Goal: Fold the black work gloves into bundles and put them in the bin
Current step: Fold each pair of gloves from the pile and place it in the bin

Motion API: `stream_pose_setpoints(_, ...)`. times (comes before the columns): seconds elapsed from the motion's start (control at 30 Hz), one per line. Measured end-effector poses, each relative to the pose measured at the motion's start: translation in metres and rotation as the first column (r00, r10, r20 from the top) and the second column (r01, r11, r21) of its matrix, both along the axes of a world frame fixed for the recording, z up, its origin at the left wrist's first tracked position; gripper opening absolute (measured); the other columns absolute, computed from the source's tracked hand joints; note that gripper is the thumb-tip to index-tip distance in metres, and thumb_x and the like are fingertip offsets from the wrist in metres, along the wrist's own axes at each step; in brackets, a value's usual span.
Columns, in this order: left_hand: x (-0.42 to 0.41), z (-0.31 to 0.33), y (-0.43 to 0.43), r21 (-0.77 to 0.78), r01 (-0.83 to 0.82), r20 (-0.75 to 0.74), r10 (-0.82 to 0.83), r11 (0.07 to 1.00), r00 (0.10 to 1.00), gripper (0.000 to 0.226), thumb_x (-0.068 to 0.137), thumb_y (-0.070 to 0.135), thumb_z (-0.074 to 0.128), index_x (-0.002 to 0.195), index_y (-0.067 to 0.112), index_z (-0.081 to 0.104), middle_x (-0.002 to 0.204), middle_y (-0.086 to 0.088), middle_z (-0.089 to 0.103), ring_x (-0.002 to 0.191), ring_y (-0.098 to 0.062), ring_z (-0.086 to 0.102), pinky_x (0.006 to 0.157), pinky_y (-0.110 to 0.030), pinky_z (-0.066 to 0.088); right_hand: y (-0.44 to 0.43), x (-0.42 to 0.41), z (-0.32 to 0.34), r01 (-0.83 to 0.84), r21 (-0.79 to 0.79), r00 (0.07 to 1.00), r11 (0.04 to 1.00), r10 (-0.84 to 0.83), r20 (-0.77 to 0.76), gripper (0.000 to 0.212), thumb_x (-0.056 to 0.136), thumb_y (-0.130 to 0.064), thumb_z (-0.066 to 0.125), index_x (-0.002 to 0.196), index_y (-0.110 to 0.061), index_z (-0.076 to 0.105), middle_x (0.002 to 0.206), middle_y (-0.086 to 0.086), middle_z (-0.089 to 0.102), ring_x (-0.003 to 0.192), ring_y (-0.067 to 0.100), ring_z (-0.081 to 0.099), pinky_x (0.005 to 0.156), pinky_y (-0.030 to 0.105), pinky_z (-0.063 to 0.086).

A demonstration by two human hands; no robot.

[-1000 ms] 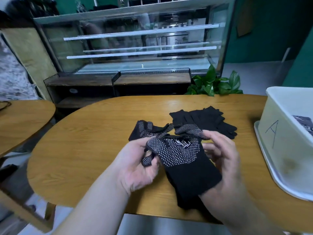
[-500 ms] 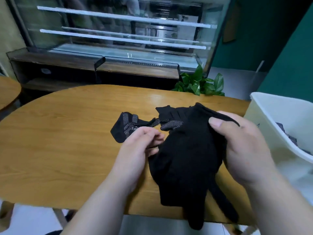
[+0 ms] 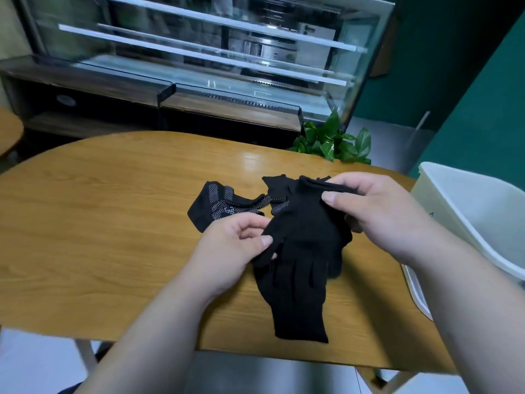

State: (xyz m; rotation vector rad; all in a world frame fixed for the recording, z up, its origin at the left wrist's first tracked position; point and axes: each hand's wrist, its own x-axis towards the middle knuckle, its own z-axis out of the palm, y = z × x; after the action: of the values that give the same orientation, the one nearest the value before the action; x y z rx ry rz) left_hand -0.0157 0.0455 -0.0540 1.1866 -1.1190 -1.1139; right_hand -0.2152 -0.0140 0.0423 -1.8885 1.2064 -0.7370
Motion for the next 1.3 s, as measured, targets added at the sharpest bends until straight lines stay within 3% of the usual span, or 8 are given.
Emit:
stream_pose_setpoints(0.2,0.007,-0.004,-0.007,0.039,-0.137,-0.001,0.137,0.990,0.991,0.020,0.090,0.003,0.065,0.095,0.020,0.074,0.093,-0.004,0.077,0.090,-0.018,0.071,0.086,-0.029,0.053,-0.008,0.004,0.010,0.072,-0.085,0.994,0.994,-0.078,-0.075,0.015,0.094,-0.015,0.060,0.081,-0.016,0.068,0.073,0.020,0.065,0.055,0.028,0.054,0.054,0.035,0.043)
stream_pose_setpoints(0.27,0.009,-0.005,-0.010,0.050,-0.194,-0.008,0.195,0.980,0.981,0.019,0.092,0.007,0.063,0.094,0.022,0.074,0.095,-0.002,0.077,0.092,-0.017,0.070,0.086,-0.031,0.052,-0.015,0.007,0.017,0.099,-0.191,0.982,0.977,-0.127,-0.140,0.012,0.092,-0.019,0.062,0.083,-0.019,0.071,0.077,0.012,0.070,0.060,0.034,0.058,0.056,0.033,0.048)
stream_pose_setpoints(0.47,0.011,-0.006,-0.014,0.059,-0.184,-0.023,0.185,0.981,0.982,0.019,0.096,0.007,0.057,0.095,0.018,0.073,0.094,-0.001,0.077,0.087,-0.012,0.070,0.079,-0.027,0.050,-0.041,0.013,0.034,0.157,-0.436,0.965,0.886,-0.231,-0.124,0.013,0.087,-0.025,0.067,0.078,-0.033,0.072,0.068,-0.017,0.067,0.062,-0.002,0.055,0.061,0.016,0.044)
stream_pose_setpoints(0.57,0.012,-0.008,-0.014,0.049,-0.184,0.014,0.183,0.982,0.983,0.019,0.096,0.009,0.058,0.093,0.021,0.074,0.093,0.001,0.077,0.088,-0.012,0.070,0.080,-0.027,0.050,-0.028,0.010,0.015,0.078,-0.429,0.980,0.900,-0.148,-0.132,0.014,0.087,-0.018,0.069,0.082,-0.032,0.072,0.077,-0.015,0.069,0.068,-0.004,0.058,0.067,0.019,0.047)
stream_pose_setpoints(0.7,0.014,-0.011,-0.015,0.037,-0.175,0.057,0.173,0.984,0.983,0.020,0.095,0.009,0.060,0.089,0.023,0.074,0.090,0.001,0.077,0.085,-0.014,0.069,0.085,-0.032,0.051,0.009,-0.005,-0.053,-0.205,-0.445,0.931,0.872,0.035,-0.362,0.018,0.083,-0.018,0.068,0.089,-0.034,0.073,0.089,-0.018,0.064,0.087,0.003,0.059,0.085,0.028,0.047)
stream_pose_setpoints(0.87,0.011,-0.018,-0.013,0.045,-0.127,0.192,0.116,0.991,0.974,0.007,0.082,0.028,0.068,0.087,0.028,0.073,0.089,-0.003,0.075,0.082,-0.020,0.067,0.086,-0.041,0.051,0.045,-0.019,-0.121,-0.339,-0.383,0.883,0.859,0.150,-0.446,0.018,0.079,-0.029,0.059,0.091,-0.030,0.071,0.090,-0.018,0.061,0.090,0.010,0.057,0.080,0.040,0.052)
stream_pose_setpoints(1.07,0.005,-0.027,-0.002,0.023,-0.021,0.570,0.004,1.000,0.821,0.020,0.089,0.016,0.071,0.081,0.034,0.069,0.080,0.010,0.071,0.071,-0.004,0.061,0.069,-0.017,0.047,0.054,-0.022,-0.136,-0.281,-0.458,0.912,0.843,0.087,-0.400,0.015,0.074,-0.022,0.057,0.085,-0.028,0.064,0.091,-0.017,0.059,0.091,0.011,0.056,0.079,0.032,0.048)
stream_pose_setpoints(1.3,0.001,-0.032,-0.003,0.007,0.084,0.704,-0.065,0.996,0.707,0.038,0.085,0.003,0.071,0.085,0.041,0.065,0.093,0.015,0.063,0.087,0.006,0.058,0.075,-0.002,0.038,0.058,-0.025,-0.136,-0.217,-0.455,0.946,0.864,0.071,-0.316,0.014,0.068,-0.018,0.051,0.079,-0.026,0.056,0.086,-0.017,0.057,0.087,0.010,0.054,0.074,0.033,0.048)
